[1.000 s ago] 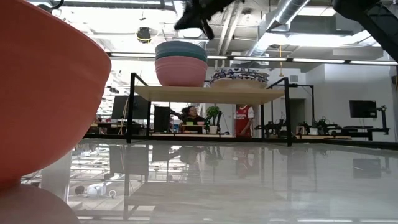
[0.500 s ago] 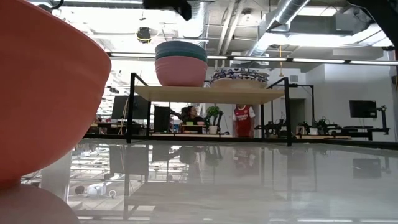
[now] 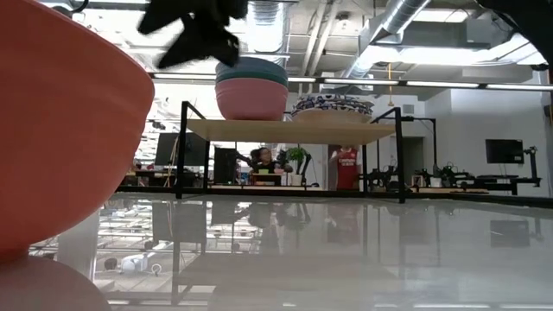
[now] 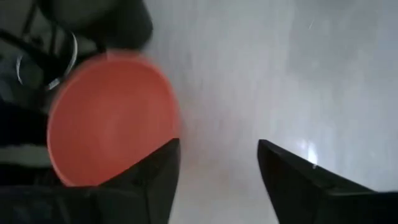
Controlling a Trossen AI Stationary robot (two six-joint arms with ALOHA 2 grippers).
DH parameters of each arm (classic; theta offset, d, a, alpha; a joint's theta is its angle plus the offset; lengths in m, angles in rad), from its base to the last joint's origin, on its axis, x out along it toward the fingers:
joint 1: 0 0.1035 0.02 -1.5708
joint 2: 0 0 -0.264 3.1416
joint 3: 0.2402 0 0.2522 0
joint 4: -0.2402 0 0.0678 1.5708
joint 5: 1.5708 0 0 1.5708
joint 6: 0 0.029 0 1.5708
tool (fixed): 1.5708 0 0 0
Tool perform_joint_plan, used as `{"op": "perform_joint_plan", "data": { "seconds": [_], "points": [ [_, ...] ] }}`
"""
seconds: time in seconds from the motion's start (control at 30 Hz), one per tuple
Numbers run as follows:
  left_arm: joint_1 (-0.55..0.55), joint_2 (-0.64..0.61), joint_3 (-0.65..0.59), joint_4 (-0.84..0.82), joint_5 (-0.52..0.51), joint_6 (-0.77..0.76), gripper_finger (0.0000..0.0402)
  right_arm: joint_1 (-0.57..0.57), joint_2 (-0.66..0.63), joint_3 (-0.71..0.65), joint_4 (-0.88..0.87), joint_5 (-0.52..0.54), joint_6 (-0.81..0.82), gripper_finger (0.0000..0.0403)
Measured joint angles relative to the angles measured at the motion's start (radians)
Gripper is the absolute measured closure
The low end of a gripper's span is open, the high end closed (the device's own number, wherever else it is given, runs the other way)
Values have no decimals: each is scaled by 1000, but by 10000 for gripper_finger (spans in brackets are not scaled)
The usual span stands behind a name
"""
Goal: Place and stack bowls onto a shelf
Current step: Stack the orange bowl on top of the blue bowl on the shelf
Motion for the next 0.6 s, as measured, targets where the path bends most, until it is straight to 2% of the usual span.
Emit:
{"op": "perform_joint_plan", "data": {
  "seconds": [0.1,0.4,0.6],
  "points": [
    [0,0,0,1,3,-1,100,28,39,0,39,2,80,139],
    [0,0,0,1,14,8,100,80,117,2,133,33,247,138],
    [0,0,0,1,21,14,100,97,156,0,94,55,300,138]
  ]
}}
